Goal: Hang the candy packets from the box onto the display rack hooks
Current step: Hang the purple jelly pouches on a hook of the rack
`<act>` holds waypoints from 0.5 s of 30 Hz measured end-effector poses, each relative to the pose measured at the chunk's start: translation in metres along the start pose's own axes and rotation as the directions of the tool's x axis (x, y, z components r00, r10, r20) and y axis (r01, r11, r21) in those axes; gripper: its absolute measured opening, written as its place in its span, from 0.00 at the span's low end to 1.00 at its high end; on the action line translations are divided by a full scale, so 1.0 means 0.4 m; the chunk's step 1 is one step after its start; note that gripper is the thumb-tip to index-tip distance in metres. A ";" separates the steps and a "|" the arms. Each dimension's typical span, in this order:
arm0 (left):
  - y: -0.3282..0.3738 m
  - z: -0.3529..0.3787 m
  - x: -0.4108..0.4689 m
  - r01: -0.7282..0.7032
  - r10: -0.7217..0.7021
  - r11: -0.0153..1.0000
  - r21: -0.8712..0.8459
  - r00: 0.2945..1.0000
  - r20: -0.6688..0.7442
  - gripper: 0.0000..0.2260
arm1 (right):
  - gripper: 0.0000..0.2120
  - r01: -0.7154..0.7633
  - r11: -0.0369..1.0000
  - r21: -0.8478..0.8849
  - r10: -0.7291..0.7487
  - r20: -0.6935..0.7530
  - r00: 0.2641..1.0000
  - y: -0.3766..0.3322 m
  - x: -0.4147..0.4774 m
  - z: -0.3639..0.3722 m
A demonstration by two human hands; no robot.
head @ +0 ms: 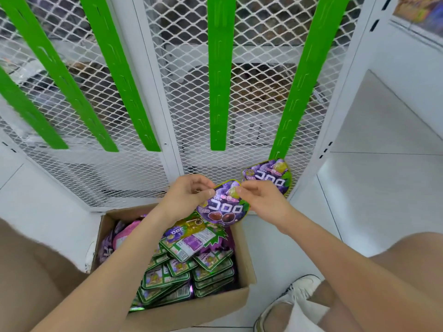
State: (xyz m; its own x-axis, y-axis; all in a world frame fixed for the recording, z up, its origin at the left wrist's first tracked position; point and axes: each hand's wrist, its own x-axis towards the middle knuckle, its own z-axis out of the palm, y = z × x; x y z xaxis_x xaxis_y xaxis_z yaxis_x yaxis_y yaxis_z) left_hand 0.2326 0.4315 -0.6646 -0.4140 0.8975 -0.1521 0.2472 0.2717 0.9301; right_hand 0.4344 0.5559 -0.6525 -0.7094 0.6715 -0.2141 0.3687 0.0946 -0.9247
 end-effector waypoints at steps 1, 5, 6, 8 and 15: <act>0.003 0.011 0.001 0.009 -0.009 1.000 -0.001 1.000 -0.006 0.04 | 0.10 0.034 0.999 -0.032 -0.035 -0.037 0.999 0.013 0.002 -0.004; 0.028 0.059 0.017 0.016 -0.016 0.999 0.030 1.000 -0.002 0.04 | 0.13 0.093 0.975 -0.202 -0.117 -0.110 0.987 0.018 0.008 -0.044; 0.041 0.075 0.023 0.000 -0.001 0.999 0.048 1.000 0.015 0.04 | 0.15 0.087 0.960 -0.268 -0.128 -0.139 0.982 0.012 0.012 -0.062; 0.077 0.112 0.042 -0.072 0.068 0.989 0.129 0.997 0.037 0.09 | 0.17 0.045 0.925 -0.377 -0.140 -0.227 0.964 -0.001 0.017 -0.108; 0.244 0.234 0.128 -0.172 0.166 0.981 0.086 0.984 0.068 0.28 | 0.20 0.021 0.958 -0.288 -0.153 -0.445 0.882 -0.041 0.022 -0.234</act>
State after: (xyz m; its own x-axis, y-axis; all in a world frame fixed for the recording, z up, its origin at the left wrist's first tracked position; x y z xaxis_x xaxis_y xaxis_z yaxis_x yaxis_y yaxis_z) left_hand 0.3177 0.5364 -0.6127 -0.3065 0.9517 -0.0178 0.3888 0.1423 0.9103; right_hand 0.4783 0.6289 -0.6099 -0.4150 0.9051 0.0929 0.5107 0.3162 -0.7995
